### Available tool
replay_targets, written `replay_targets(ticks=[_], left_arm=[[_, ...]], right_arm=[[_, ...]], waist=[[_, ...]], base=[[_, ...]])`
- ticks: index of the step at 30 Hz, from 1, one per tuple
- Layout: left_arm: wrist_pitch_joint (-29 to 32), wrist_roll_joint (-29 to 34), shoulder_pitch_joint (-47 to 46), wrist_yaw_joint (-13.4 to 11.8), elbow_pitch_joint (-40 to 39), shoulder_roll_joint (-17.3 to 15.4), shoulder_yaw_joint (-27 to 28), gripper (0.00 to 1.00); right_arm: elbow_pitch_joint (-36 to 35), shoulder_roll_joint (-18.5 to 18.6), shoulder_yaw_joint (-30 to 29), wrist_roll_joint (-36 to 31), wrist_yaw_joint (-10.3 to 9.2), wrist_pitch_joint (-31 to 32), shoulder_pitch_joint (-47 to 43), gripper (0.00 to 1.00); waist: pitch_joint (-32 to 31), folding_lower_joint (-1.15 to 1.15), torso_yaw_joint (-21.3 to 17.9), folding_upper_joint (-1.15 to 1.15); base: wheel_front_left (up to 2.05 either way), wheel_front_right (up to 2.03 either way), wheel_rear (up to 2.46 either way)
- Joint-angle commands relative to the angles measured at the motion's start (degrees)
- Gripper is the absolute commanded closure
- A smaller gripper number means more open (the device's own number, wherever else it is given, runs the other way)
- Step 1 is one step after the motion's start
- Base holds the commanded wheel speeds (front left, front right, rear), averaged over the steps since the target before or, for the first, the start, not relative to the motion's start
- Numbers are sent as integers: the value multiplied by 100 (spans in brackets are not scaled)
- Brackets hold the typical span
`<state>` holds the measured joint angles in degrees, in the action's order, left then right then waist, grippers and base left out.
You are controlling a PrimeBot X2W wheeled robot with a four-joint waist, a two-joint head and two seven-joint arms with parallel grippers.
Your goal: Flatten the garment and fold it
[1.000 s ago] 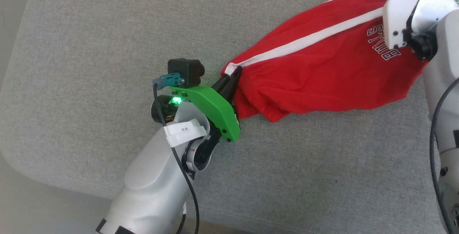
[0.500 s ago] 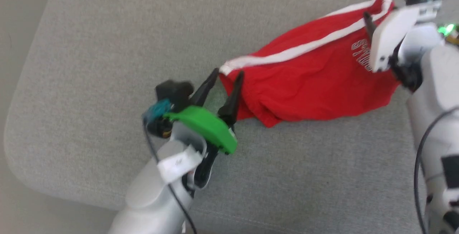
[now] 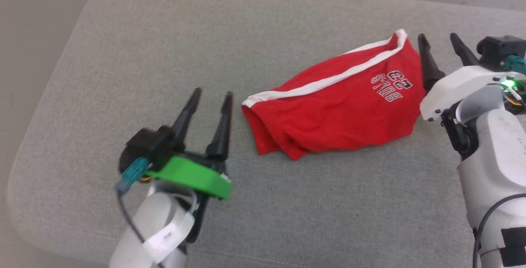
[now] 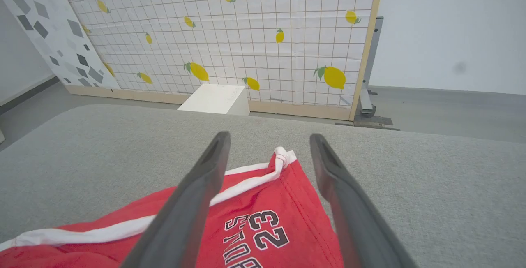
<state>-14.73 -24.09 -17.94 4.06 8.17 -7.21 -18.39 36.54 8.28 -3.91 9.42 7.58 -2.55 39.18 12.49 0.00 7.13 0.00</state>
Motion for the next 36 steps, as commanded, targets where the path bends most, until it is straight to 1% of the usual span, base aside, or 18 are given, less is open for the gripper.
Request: replay_targets(ticks=[1,4,9,11,15,19,22,25,27,28,31,35,36], left_arm=[[-26,153,154,63,-104,34,152,0],[-26,478,411,171,-313,137,523,0],[-26,685,699,248,-469,309,1063,0],[-26,720,765,268,-507,357,1226,0],[-27,766,824,294,-591,410,1459,0],[-27,769,818,314,-639,428,1486,0],[-27,643,772,320,-706,431,1429,0],[-27,579,722,318,-766,432,1386,0],[-27,526,650,305,-822,432,1347,0],[-27,465,569,289,-883,432,1291,0],[-27,415,492,262,-957,433,1233,0],[-27,380,437,229,-997,433,1184,0],[-27,380,431,222,-1001,433,1175,0]], right_arm=[[-25,-3,-54,70,-9,-18,-87,0],[75,11,-223,208,-9,115,-37,0],[475,44,-505,381,-9,624,275,0],[682,88,-659,369,-9,842,458,0],[1141,198,-1006,146,-9,1284,863,0],[1566,313,-1362,-287,-9,1813,1230,0],[1758,351,-1562,-660,-9,2213,1481,0],[1838,347,-1678,-944,-9,2551,1670,0],[1814,374,-1771,-1265,-9,2793,1822,0],[1781,385,-1844,-1500,-9,3036,1930,0],[1779,355,-1852,-1678,-9,3387,2010,0],[1890,276,-1697,-1710,-9,4000,2040,0],[1936,249,-1647,-1660,-9,4188,2031,22]], waist=[[-82,0,-75,0],[-72,0,-58,0],[40,0,30,0],[117,0,95,0],[292,0,228,0],[493,0,376,0],[676,0,453,0],[847,0,504,0],[1016,0,552,0],[1162,0,605,0],[1294,0,641,0],[1369,0,656,0],[1368,0,658,0]], base=[[0,0,0],[0,0,0],[0,0,0],[0,0,0],[0,0,0],[0,0,0],[0,0,0],[0,0,0],[0,0,0],[0,0,0],[0,0,0],[0,0,0],[0,0,0]])
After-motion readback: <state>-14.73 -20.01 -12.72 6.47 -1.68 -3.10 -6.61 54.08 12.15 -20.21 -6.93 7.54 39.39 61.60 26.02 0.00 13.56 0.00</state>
